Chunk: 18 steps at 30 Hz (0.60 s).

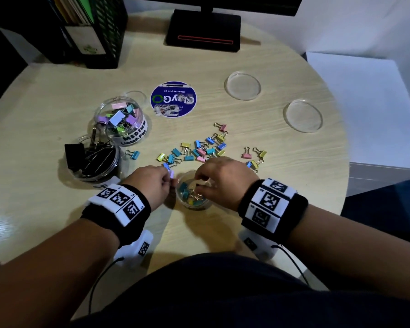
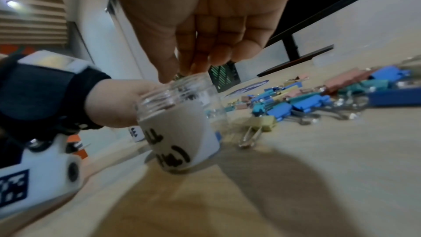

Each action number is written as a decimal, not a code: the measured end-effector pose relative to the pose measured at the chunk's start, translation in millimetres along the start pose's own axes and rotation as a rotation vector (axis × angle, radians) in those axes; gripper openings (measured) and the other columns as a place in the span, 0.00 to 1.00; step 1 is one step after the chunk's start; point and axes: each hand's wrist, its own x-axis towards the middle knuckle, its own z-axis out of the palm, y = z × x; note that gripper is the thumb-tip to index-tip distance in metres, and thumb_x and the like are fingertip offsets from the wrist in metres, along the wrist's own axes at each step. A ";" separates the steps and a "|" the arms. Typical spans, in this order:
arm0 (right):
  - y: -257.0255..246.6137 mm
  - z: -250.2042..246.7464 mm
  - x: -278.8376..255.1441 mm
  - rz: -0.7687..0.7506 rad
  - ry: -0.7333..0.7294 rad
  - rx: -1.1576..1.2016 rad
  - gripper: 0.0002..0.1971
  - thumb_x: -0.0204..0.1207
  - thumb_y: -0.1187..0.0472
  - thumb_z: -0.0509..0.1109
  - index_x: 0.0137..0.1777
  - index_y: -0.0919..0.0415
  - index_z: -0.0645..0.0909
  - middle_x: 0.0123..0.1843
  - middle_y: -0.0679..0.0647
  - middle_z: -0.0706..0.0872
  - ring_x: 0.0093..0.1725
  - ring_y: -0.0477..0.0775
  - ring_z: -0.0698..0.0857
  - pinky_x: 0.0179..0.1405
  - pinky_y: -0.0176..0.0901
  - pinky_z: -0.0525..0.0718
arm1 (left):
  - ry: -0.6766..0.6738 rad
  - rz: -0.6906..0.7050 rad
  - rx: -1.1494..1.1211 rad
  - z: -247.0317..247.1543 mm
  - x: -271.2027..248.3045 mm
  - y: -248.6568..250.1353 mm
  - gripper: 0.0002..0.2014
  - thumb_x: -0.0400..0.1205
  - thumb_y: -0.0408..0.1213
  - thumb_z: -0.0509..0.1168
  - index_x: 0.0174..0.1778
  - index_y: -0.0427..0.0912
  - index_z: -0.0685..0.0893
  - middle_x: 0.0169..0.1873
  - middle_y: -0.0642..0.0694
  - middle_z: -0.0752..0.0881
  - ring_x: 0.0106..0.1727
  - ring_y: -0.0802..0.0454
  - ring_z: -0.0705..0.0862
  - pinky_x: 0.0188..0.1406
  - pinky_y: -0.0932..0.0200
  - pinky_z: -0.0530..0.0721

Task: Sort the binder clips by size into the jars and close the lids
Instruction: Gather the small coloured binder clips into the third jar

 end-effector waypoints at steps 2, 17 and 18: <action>9.5 -2.0 -4.4 0.050 0.071 0.059 0.13 0.75 0.52 0.70 0.56 0.55 0.83 0.51 0.51 0.86 0.51 0.52 0.81 0.49 0.40 0.76 | -0.024 -0.001 -0.027 -1.5 -1.2 -2.0 0.08 0.76 0.41 0.66 0.50 0.48 0.84 0.48 0.45 0.86 0.50 0.45 0.83 0.49 0.56 0.81; 62.3 -3.9 -24.7 0.464 -0.175 -0.162 0.14 0.75 0.56 0.65 0.60 0.52 0.82 0.54 0.55 0.86 0.55 0.58 0.82 0.47 0.42 0.78 | -0.084 0.024 0.000 -5.1 0.0 1.6 0.13 0.69 0.41 0.73 0.50 0.49 0.87 0.45 0.48 0.87 0.48 0.48 0.84 0.51 0.57 0.83; 61.8 -4.1 -23.7 0.469 -0.182 -0.180 0.13 0.75 0.57 0.65 0.58 0.52 0.82 0.54 0.55 0.86 0.54 0.58 0.82 0.45 0.41 0.77 | -0.089 0.026 0.010 -5.4 0.2 1.4 0.13 0.69 0.41 0.73 0.49 0.49 0.86 0.45 0.48 0.87 0.47 0.48 0.84 0.51 0.56 0.83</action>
